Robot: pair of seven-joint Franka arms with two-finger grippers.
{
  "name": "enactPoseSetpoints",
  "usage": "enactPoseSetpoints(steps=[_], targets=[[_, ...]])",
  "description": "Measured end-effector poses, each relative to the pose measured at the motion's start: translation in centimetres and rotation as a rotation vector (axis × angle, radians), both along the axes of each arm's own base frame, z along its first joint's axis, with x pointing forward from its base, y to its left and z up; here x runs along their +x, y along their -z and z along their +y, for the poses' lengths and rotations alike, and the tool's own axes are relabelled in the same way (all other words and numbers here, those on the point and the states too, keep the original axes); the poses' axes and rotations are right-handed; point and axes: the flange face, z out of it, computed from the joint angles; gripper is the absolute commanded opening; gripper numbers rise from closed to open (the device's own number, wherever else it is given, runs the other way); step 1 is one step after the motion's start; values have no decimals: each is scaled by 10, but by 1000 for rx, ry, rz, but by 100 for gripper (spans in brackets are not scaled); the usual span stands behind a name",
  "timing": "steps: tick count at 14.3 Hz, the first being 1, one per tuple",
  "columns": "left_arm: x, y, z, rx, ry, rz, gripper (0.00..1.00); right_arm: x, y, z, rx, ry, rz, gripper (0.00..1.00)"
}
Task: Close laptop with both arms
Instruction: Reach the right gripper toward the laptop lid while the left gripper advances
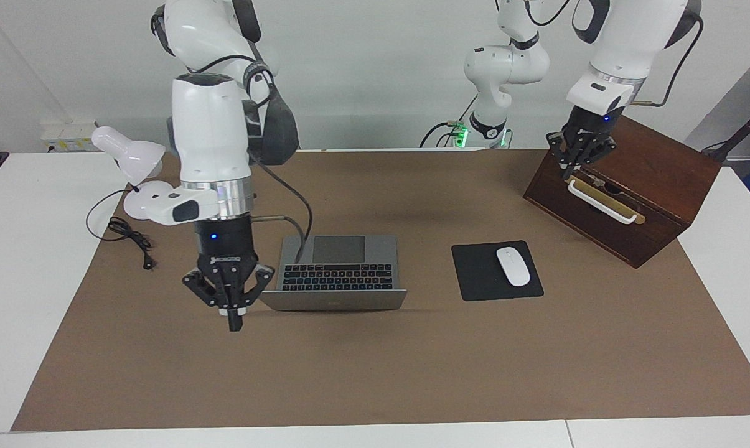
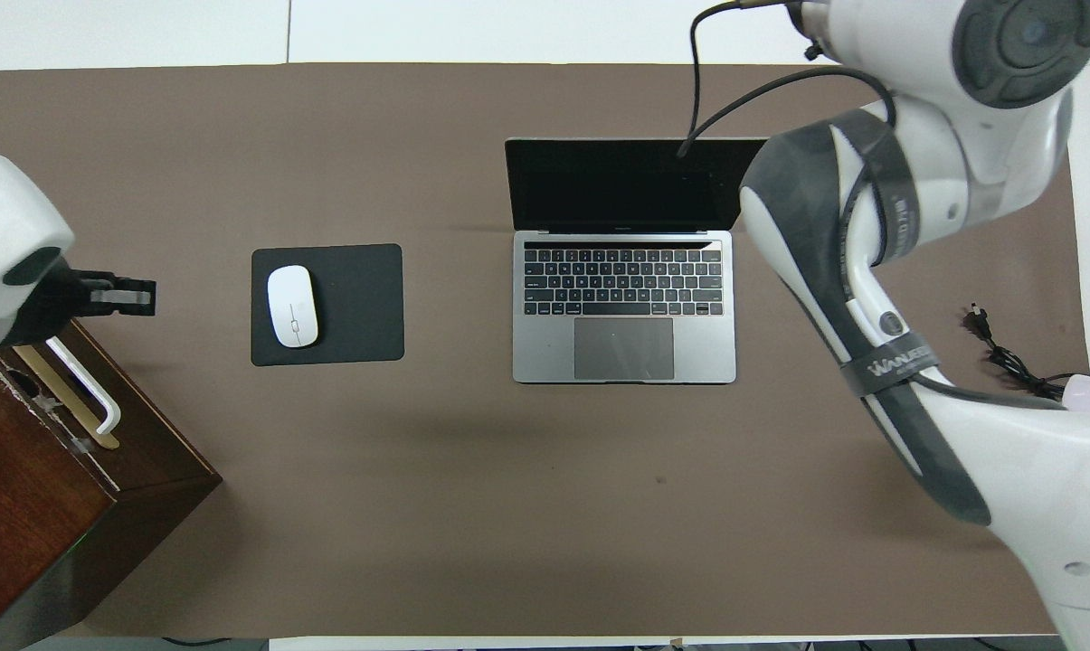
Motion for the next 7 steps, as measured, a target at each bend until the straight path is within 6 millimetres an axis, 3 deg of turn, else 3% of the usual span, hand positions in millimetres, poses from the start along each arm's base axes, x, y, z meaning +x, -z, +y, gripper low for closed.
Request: enactPoseSetpoints(steps=[3,7], targets=[[-14,20,-28,-14,44,-62,0,-5,3,28,31,11,3,0],[-32,38,-41,-51,59,-144,0,-12,13,72,48,33,-3,0]])
